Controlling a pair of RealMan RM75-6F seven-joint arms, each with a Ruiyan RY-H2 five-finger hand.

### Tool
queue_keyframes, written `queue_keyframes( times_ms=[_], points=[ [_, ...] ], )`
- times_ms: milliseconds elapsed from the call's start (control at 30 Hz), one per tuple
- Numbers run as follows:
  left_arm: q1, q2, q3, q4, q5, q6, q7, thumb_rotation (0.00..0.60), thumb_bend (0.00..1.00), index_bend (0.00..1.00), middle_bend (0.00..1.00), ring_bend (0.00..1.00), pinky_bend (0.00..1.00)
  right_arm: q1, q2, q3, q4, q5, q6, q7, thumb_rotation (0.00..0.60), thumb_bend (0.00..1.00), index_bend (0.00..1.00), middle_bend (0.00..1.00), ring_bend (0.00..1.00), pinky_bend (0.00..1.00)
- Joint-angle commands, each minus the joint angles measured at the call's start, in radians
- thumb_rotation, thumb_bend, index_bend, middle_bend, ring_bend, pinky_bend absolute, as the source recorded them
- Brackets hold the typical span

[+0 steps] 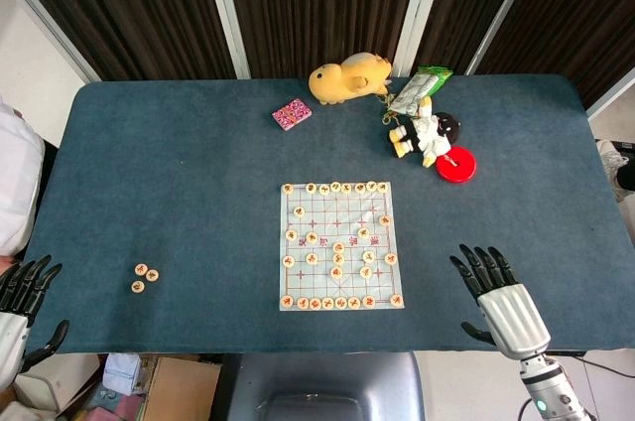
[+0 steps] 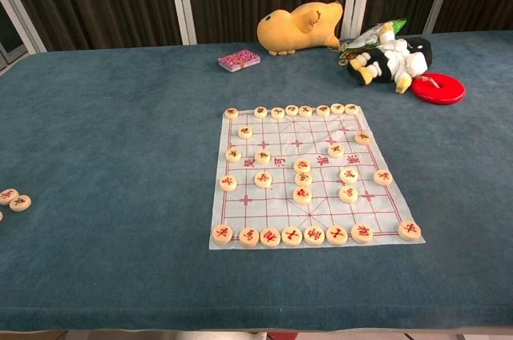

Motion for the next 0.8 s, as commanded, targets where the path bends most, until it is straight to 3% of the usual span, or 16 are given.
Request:
queue_keyframes(
  times_ms=[33, 167, 333, 433, 533, 800],
  points=[
    [0.000, -0.001, 0.000, 0.001, 0.000, 0.000, -0.001, 0.600, 0.37, 0.00, 0.00, 0.00, 0.01, 0.010, -0.004, 0.005, 0.006, 0.000, -0.012, 0.003, 0.600, 0.19, 0.00, 0.00, 0.00, 0.00],
    [-0.001, 0.002, -0.002, 0.001, -0.010, -0.006, -0.008, 0.600, 0.37, 0.00, 0.00, 0.00, 0.01, 0.078, -0.037, 0.028, 0.068, -0.006, -0.086, 0.088, 0.600, 0.20, 0.02, 0.00, 0.00, 0.00],
    [-0.002, 0.004, -0.002, 0.002, -0.009, -0.005, -0.019, 0.600, 0.37, 0.00, 0.00, 0.00, 0.01, 0.221, -0.076, 0.078, 0.131, 0.001, -0.257, 0.148, 0.600, 0.27, 0.23, 0.00, 0.00, 0.00],
    [-0.003, 0.003, -0.001, 0.002, -0.006, -0.007, -0.015, 0.600, 0.37, 0.00, 0.00, 0.00, 0.01, 0.303, -0.089, 0.113, 0.132, 0.015, -0.350, 0.131, 0.600, 0.34, 0.33, 0.00, 0.00, 0.00],
    [-0.003, 0.004, 0.001, 0.002, -0.003, -0.008, -0.016, 0.600, 0.37, 0.00, 0.00, 0.00, 0.01, 0.367, -0.112, 0.145, 0.139, 0.052, -0.430, 0.084, 0.600, 0.35, 0.39, 0.00, 0.00, 0.00],
    [0.001, 0.006, -0.002, 0.009, -0.002, 0.006, -0.029, 0.600, 0.37, 0.00, 0.00, 0.00, 0.01, 0.479, -0.195, 0.172, 0.207, 0.125, -0.557, 0.026, 0.600, 0.36, 0.48, 0.00, 0.00, 0.00]
  ],
)
